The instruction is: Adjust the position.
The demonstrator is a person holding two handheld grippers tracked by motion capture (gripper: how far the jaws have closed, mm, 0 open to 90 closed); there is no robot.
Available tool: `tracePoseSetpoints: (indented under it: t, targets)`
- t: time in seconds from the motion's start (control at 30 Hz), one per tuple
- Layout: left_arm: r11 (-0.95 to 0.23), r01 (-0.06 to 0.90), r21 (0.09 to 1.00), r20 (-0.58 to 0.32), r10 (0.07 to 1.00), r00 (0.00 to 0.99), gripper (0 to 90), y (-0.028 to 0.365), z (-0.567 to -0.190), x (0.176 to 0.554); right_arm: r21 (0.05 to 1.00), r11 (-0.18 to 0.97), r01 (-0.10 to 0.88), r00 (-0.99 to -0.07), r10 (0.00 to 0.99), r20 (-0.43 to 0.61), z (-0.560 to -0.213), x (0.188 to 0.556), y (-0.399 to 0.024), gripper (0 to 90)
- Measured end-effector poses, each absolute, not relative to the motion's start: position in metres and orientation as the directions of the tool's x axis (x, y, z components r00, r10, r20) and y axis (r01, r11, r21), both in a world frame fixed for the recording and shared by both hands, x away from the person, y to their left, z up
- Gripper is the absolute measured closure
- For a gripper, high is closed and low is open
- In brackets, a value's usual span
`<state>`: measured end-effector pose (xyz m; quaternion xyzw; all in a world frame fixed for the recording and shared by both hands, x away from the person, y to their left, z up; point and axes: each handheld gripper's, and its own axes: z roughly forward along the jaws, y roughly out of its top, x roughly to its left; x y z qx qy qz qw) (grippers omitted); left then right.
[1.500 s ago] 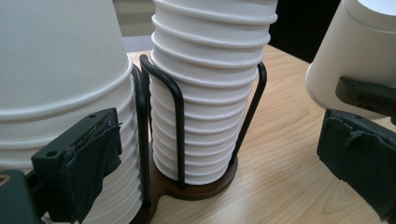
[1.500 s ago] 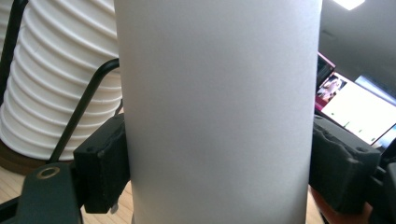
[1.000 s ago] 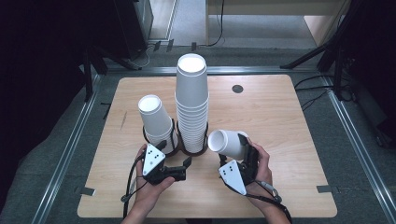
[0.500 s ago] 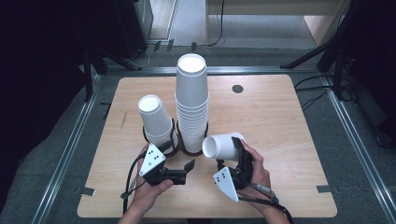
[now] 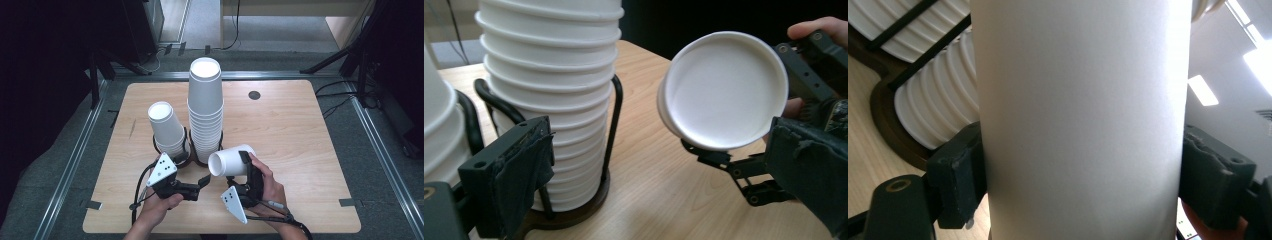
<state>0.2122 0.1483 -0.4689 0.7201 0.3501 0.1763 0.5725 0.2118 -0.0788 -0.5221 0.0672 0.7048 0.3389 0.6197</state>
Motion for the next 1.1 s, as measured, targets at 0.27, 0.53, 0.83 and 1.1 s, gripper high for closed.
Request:
tracePoseSetpoints:
  t: [0.27, 0.53, 0.83, 1.1]
  targets:
    - [-0.115, 0.306, 0.945, -0.152, 0.673, 0.724, 0.1, 0.141, -0.469, 0.211, 0.534, 0.763, -0.363, -0.229, 0.483, -0.845, -0.522, 0.206, -0.072, 16.5]
    - [-0.146, 0.308, 0.94, -0.145, 0.647, 0.749, 0.9, 0.136, -0.47, 0.21, 0.513, 0.765, -0.389, -0.249, 0.449, -0.858, -0.526, 0.201, -0.063, 16.5]
    - [-0.183, 0.337, 0.924, -0.155, 0.624, 0.766, 6.3, 0.126, -0.472, 0.21, 0.519, 0.747, -0.415, -0.273, 0.442, -0.855, -0.527, 0.194, -0.058, 16.4]
    - [-0.176, 0.359, 0.917, -0.171, 0.64, 0.75, 13.8, 0.124, -0.473, 0.212, 0.517, 0.742, -0.426, -0.275, 0.438, -0.856, -0.527, 0.193, -0.056, 16.3]
